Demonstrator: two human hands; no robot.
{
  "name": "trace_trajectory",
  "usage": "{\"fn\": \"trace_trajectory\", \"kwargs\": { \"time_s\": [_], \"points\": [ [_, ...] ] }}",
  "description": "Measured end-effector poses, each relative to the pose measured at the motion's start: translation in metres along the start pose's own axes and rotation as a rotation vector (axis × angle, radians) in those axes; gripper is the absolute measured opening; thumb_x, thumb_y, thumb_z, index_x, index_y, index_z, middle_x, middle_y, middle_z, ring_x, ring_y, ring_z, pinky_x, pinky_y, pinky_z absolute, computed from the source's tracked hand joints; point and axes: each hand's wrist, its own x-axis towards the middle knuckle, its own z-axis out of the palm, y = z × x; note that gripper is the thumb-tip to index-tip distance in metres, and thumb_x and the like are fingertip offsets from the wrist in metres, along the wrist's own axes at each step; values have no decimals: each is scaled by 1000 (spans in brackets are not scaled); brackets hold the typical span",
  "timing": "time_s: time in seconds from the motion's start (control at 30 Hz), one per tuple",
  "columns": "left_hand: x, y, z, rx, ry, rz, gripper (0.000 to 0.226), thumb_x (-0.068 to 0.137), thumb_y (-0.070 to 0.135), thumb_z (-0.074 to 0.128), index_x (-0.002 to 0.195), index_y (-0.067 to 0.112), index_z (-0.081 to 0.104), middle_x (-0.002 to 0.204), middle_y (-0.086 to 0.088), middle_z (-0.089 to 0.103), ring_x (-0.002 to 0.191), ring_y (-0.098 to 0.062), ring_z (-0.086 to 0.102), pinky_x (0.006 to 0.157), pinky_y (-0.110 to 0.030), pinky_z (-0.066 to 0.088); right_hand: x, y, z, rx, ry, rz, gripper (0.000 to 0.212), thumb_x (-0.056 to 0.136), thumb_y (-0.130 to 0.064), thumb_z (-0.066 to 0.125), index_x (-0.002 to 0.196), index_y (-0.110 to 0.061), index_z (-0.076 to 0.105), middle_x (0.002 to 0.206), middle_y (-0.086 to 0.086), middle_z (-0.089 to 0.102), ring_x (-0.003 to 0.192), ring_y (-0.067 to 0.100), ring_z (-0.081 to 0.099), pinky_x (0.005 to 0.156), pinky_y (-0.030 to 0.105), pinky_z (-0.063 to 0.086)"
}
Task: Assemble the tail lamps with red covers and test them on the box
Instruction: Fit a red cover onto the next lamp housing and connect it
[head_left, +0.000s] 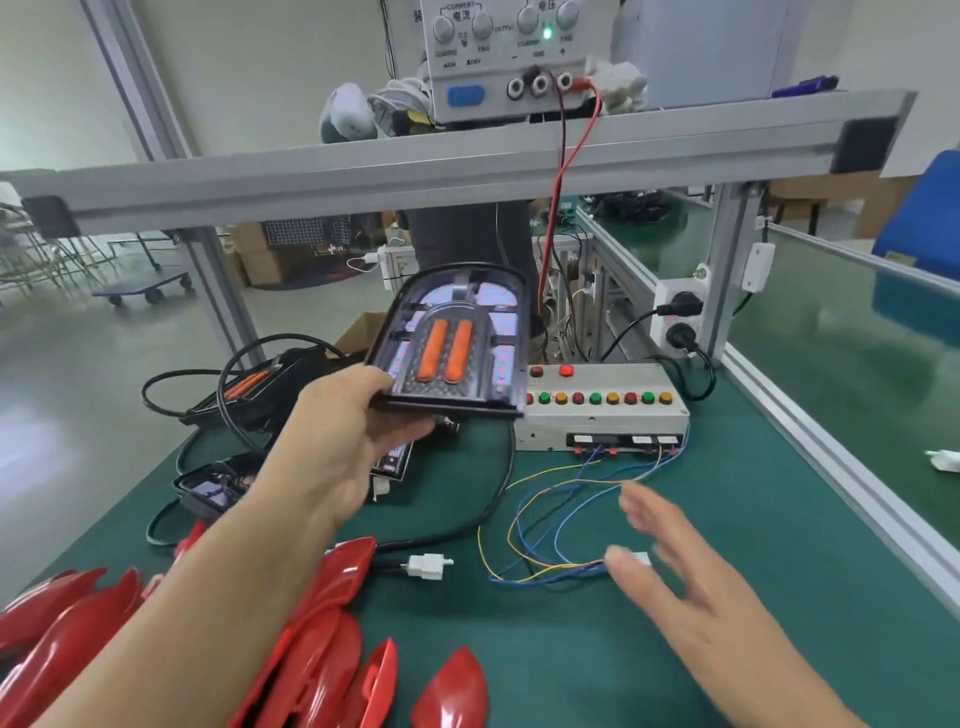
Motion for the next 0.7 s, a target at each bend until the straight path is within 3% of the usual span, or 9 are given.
{"fn": "trace_trajectory", "kwargs": {
  "time_s": [0.03,0.07,0.1,0.13,0.17,0.23,0.37,0.5,0.7],
  "points": [
    [-13,-2,5,14,-43,36,28,90,-1,41,79,8,65,68,-1,71,59,-14,66,55,-25,57,4,-10,-2,218,-49,22,65,68,-67,61,127,-56,37,124,-39,53,119,-17,46,104,20,34],
    [-26,-6,10,41,-88,74,28,90,-2,42,85,9,68,75,-2,72,64,-13,65,57,-25,57,10,-24,-2,351,-59,33,99,35,-80,61,127,-54,39,120,-33,60,114,-11,55,103,28,40],
    [-39,-11,15,68,-134,108,29,90,-3,42,92,9,68,81,-2,73,67,-13,65,60,-26,57,17,-29,-3,479,-78,-11,61,75,-60,70,127,-50,40,114,-27,66,107,-4,63,97,32,47],
    [-51,-18,21,89,-182,130,30,90,-3,42,97,9,68,85,-3,74,70,-12,66,63,-26,57,23,-38,-4,524,-50,-42,46,89,-19,41,126,-46,42,108,-22,71,100,0,67,87,31,53],
    [-62,-25,27,96,-231,140,31,90,-4,43,102,9,68,90,-4,74,73,-11,67,66,-26,58,27,-46,-7,571,2,-96,36,92,-39,57,125,-41,46,105,-18,73,95,2,69,79,26,56],
    [-79,-40,34,111,-330,149,31,91,-2,48,112,14,66,102,-6,73,82,-12,68,74,-26,57,28,-48,-16,571,138,-108,32,98,-22,51,126,-36,53,111,-15,71,99,4,69,77,27,58],
    [-77,-65,24,393,-587,131,33,87,30,57,120,32,61,115,5,66,103,-12,63,90,-22,48,15,-23,-43,510,220,-54,33,95,-24,51,124,-40,60,115,-12,71,98,9,70,70,29,59],
    [-44,-74,-12,874,-374,272,28,85,8,62,94,35,64,99,4,65,92,-6,60,84,-21,46,10,8,-67,433,194,160,23,94,-27,55,111,-38,67,105,-11,74,86,7,73,61,19,57],
    [-4,-49,-70,1166,-71,273,29,79,3,64,69,30,65,65,18,63,66,-5,56,67,-26,42,7,33,-84,340,210,305,25,92,-27,59,115,-36,64,100,-13,75,82,8,73,75,32,58]
  ]
}}
